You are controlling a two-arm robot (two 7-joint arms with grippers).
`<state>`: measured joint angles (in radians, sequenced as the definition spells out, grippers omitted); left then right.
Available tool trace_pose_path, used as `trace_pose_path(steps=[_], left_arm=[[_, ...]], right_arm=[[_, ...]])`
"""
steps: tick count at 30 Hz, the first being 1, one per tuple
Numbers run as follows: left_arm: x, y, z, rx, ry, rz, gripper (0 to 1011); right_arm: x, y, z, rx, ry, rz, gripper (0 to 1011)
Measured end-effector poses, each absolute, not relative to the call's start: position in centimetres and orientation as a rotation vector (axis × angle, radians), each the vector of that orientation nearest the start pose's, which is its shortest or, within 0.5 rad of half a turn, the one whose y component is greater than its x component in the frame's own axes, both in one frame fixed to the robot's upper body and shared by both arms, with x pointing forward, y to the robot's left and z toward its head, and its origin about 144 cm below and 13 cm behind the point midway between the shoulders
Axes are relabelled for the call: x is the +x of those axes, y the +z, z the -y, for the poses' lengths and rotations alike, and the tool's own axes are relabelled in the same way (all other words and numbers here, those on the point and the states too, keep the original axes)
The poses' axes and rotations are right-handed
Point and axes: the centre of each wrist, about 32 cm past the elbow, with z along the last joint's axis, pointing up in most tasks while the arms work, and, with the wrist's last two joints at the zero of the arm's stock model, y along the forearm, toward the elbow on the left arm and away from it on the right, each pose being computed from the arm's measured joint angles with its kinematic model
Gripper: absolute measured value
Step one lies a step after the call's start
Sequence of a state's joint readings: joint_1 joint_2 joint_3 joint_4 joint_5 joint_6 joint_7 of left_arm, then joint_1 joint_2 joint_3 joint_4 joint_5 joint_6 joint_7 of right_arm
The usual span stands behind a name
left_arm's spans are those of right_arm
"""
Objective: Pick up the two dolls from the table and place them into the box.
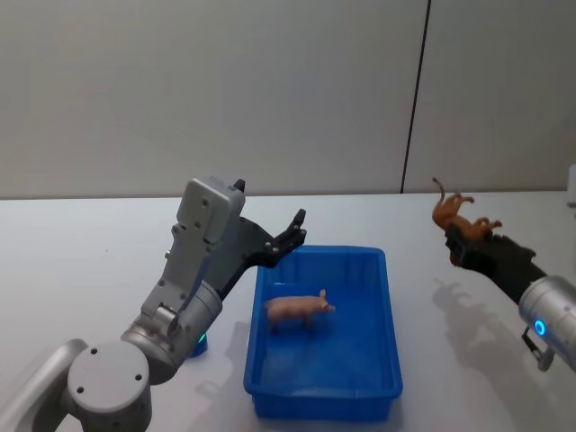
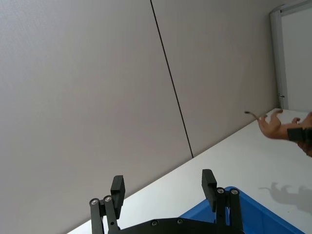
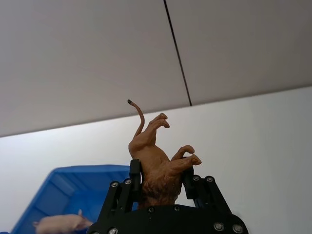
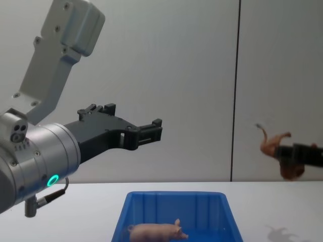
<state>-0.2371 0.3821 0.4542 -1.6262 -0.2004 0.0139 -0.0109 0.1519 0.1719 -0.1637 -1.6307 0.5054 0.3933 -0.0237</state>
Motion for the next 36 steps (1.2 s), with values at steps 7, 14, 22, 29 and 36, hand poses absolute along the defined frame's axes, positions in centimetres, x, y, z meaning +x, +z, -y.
trace_pose_path(steps=[7,14,22,29,36], left_arm=[[49.2,120.4,-19.8,0.061,1.124,0.267,1001],[49.2,120.4,-19.8,0.061,1.124,0.267,1001],[49.2,120.4,-19.8,0.061,1.124,0.268,1001],[49.2,120.4,-19.8,0.061,1.124,0.268,1001],[49.2,120.4,-19.8,0.061,1.124,0.268,1001]], right_arm=[[49.3,121.8,22.2,0.064,-1.250,-0.366,482],[49.4,122.7,22.0,0.058,-1.163,-0.378,482],[49.8,123.4,21.3,0.009,-1.082,-0.422,482],[50.4,123.3,20.4,-0.071,-1.040,-0.480,482],[51.3,122.4,18.9,-0.182,-1.033,-0.525,482]])
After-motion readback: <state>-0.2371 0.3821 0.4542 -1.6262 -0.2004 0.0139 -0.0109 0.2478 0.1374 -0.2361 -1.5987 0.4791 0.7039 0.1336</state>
